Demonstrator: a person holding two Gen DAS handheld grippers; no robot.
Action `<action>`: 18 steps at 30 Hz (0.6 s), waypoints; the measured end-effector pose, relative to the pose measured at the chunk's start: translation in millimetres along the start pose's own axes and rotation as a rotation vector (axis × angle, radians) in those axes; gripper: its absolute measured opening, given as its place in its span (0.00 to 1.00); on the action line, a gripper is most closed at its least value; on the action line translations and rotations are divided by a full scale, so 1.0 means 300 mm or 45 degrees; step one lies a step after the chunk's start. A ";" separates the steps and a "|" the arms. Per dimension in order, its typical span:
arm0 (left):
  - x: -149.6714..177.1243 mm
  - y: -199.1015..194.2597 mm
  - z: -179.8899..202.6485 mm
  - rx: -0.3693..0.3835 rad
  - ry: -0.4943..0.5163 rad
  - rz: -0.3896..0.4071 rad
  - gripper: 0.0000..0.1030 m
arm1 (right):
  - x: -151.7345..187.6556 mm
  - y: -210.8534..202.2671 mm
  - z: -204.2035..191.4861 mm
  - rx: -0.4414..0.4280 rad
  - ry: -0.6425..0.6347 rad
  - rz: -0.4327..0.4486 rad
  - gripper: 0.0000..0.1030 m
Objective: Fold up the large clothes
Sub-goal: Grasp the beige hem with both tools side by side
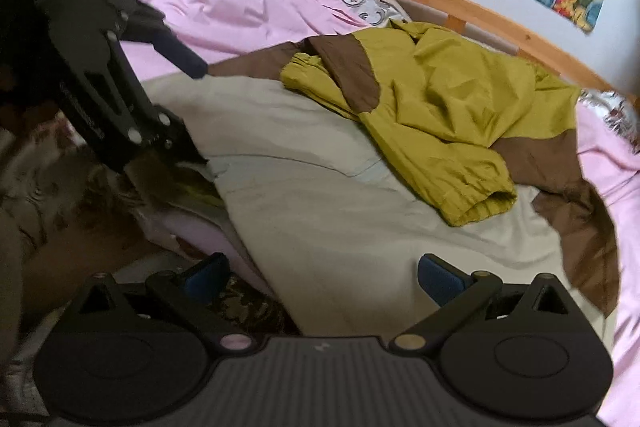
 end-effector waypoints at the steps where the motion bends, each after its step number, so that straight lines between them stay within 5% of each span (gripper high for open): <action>1: -0.001 0.001 -0.003 0.002 -0.001 -0.001 0.99 | 0.001 0.000 0.005 0.011 0.000 0.004 1.00; 13: 0.000 -0.004 -0.013 0.007 -0.001 0.002 0.99 | -0.016 -0.021 0.070 0.042 0.086 0.090 1.00; 18: 0.009 -0.045 -0.014 0.093 -0.013 0.032 0.99 | -0.026 -0.050 0.144 0.060 0.215 0.157 1.00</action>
Point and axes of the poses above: each gripper's, at about its wrist camera, not at the fingertips, and y roughly the way its jaws point, z to its right, x to its underside, the point moved 6 cm from there along y, roughly the way its jaws point
